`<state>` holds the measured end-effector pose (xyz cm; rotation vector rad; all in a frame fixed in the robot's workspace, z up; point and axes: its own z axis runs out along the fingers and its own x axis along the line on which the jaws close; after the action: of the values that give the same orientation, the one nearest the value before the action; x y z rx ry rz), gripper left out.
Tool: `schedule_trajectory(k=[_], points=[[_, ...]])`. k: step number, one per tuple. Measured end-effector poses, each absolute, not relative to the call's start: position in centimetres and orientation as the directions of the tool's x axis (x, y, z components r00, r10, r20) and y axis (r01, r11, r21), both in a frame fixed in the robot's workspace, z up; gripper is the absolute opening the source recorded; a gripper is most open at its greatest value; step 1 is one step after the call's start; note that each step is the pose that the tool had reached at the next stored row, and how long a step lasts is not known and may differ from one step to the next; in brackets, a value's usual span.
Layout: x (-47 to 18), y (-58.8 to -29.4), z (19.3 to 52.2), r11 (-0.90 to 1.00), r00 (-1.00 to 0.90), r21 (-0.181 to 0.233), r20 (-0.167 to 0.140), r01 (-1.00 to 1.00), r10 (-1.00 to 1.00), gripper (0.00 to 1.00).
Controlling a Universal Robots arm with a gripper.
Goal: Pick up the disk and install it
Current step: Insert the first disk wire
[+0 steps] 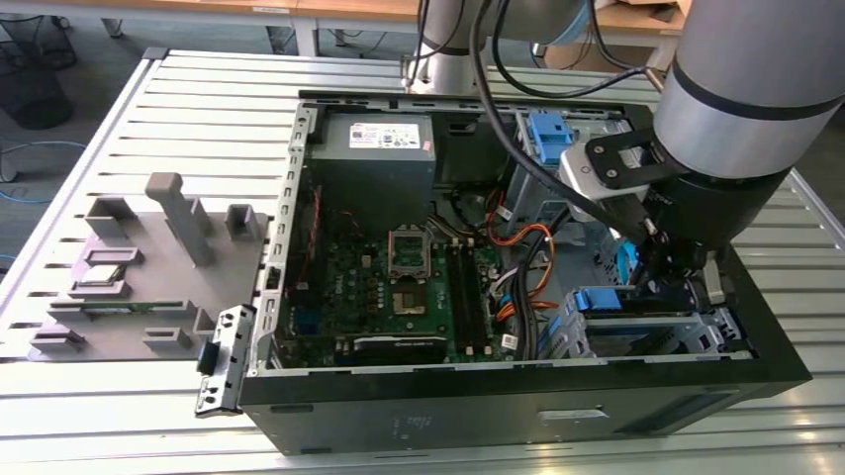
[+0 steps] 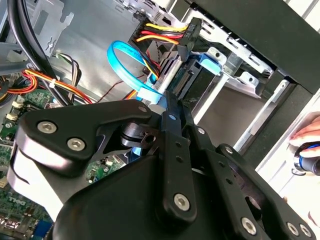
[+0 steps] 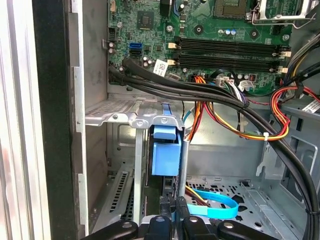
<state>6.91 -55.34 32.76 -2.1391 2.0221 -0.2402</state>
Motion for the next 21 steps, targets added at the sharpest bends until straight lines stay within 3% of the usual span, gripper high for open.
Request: schedule_trajectory(k=[19,21], points=[[6.91,-55.33,32.28,-0.053,0.058,-0.248,-0.012,-0.967,-0.998,0.16],[6.92,-55.34,32.25,-0.053,0.058,-0.248,-0.012,-0.967,-0.998,0.23]])
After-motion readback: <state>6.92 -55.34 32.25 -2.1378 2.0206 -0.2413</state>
